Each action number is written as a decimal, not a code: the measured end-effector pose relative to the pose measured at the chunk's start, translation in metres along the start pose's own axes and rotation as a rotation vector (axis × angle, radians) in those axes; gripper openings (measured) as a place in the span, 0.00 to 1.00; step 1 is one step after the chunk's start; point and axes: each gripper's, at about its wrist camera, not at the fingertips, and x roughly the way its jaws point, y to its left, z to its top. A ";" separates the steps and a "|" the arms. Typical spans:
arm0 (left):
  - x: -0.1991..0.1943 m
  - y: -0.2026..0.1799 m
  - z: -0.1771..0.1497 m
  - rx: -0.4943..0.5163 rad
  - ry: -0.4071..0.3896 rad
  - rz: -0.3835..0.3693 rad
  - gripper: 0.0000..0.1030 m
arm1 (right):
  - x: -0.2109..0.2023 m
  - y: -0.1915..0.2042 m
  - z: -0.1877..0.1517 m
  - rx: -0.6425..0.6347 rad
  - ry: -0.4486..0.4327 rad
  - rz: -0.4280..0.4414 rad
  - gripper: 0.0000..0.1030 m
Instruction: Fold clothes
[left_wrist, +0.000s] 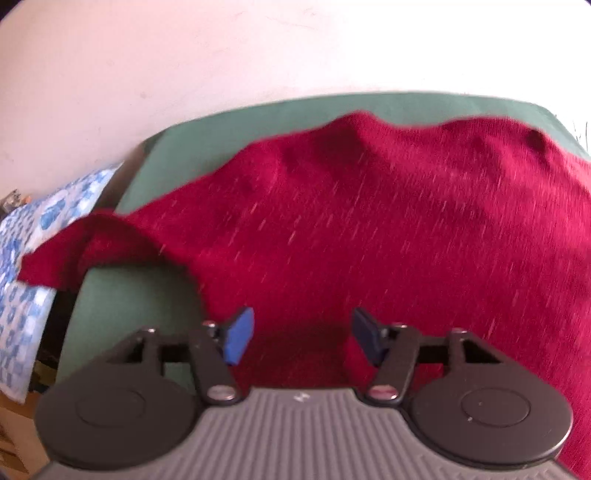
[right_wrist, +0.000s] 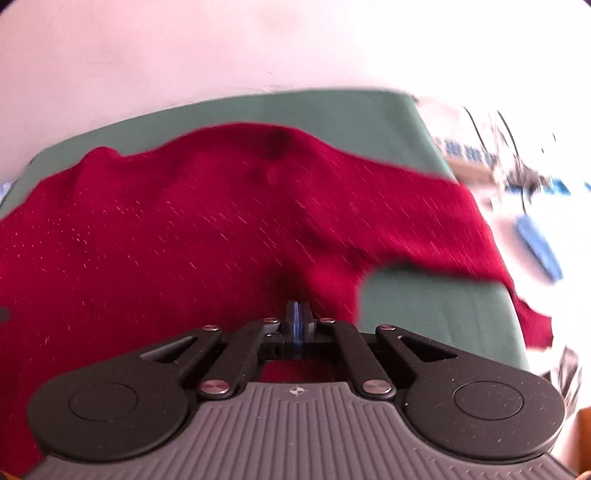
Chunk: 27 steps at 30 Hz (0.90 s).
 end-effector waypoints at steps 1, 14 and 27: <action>0.003 -0.003 0.007 0.001 -0.011 0.005 0.62 | 0.008 0.004 0.006 -0.005 0.001 0.012 0.00; 0.034 0.041 0.051 0.007 -0.051 0.048 0.59 | 0.031 -0.036 0.079 0.014 -0.022 0.049 0.01; 0.115 0.035 0.107 -0.045 -0.050 0.094 0.70 | 0.141 0.017 0.129 -0.095 -0.024 0.039 0.00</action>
